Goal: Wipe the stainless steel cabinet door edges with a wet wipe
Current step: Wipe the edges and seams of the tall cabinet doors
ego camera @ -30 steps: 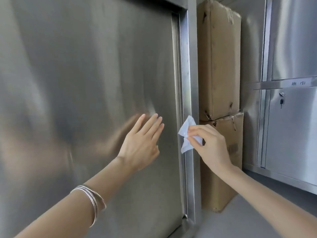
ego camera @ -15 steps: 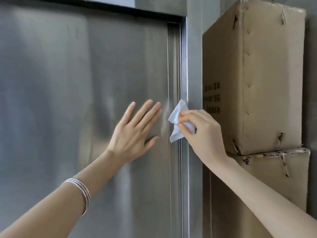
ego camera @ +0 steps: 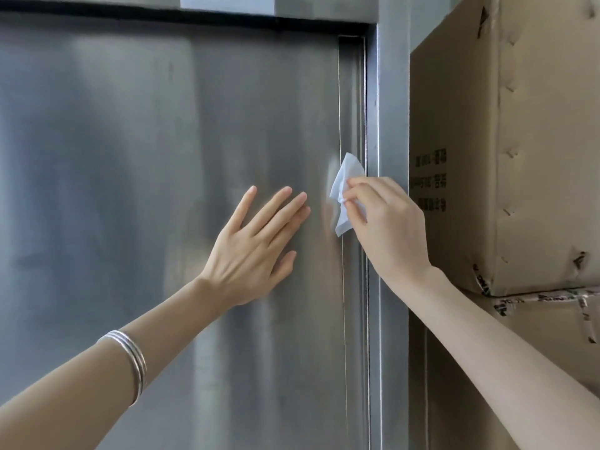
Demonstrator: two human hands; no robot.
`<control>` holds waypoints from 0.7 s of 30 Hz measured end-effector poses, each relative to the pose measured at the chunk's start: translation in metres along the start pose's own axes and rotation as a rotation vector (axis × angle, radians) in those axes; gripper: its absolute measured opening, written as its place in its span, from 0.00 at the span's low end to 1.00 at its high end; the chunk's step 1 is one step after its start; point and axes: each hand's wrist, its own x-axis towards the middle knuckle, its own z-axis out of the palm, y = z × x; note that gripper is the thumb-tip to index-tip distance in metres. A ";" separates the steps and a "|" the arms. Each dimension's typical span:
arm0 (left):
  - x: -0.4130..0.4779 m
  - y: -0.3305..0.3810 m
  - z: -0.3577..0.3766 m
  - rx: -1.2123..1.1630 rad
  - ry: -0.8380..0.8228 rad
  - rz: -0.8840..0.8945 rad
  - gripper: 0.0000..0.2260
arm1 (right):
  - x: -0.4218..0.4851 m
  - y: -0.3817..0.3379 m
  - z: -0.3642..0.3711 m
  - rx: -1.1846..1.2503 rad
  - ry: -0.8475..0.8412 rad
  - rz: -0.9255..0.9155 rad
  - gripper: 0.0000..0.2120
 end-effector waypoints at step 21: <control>0.116 -0.114 -0.020 -0.028 0.036 0.243 0.26 | 0.133 0.002 0.026 -0.132 -0.295 0.226 0.31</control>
